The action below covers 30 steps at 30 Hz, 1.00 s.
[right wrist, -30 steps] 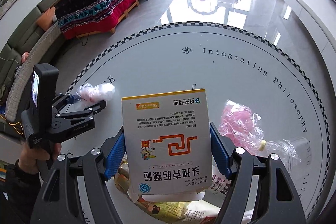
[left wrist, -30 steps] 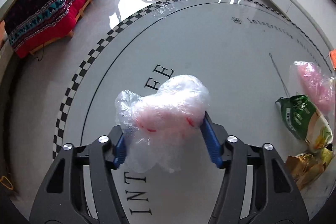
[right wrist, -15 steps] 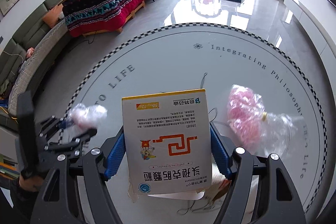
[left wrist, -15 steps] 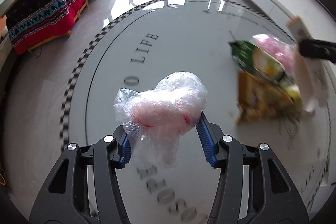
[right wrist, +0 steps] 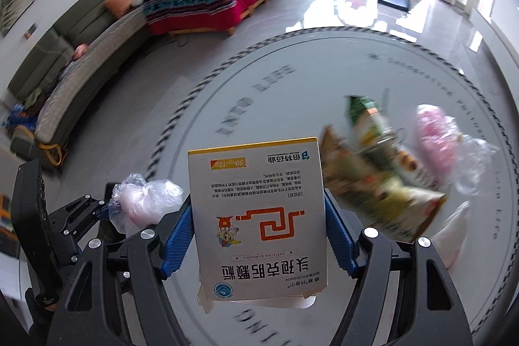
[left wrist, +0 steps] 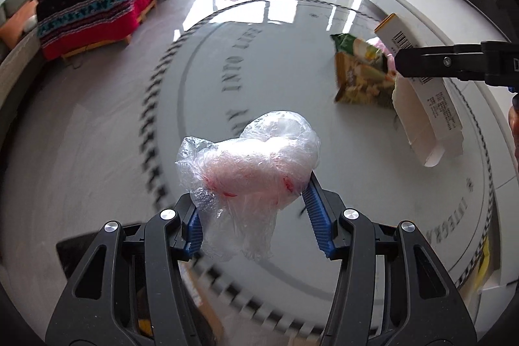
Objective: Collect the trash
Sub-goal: 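Carry the medicine box and plastic bag to the bin and release both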
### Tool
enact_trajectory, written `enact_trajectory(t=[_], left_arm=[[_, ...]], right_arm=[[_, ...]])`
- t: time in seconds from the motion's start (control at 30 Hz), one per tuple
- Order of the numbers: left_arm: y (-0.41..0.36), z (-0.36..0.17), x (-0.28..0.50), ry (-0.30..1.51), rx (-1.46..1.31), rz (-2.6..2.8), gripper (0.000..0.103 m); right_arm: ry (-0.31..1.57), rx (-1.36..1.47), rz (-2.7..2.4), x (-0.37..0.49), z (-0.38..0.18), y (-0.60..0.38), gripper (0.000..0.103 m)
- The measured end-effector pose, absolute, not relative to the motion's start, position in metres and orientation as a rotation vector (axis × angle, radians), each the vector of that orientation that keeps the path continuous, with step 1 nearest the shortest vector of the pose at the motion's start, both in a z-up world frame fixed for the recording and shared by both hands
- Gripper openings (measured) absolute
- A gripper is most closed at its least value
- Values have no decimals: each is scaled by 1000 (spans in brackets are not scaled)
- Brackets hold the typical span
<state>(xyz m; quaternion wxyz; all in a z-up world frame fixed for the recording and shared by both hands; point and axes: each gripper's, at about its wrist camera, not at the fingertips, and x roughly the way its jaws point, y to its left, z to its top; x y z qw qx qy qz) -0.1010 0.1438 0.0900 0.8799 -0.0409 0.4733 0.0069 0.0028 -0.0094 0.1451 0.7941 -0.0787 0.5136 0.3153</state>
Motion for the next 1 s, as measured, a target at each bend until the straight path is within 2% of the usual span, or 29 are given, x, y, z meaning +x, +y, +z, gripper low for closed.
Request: enact_trajectory(t=[0.63, 0.67, 0.77, 0.83, 1.0], left_arm=[[287, 36, -318, 1026, -339, 458, 56], [293, 34, -325, 1027, -354, 475, 62], [319, 28, -351, 1032, -434, 564, 96], [333, 28, -367, 1010, -484, 617, 97], [350, 25, -384, 1009, -524, 707, 97]], right_arm=[[1139, -362, 1138, -175, 116, 192, 74], [1142, -360, 1178, -185, 114, 208, 74], [1159, -353, 1263, -205, 112, 242, 78], [1152, -368, 1265, -215, 112, 265, 83], [1144, -390, 1288, -227, 111, 288, 83]])
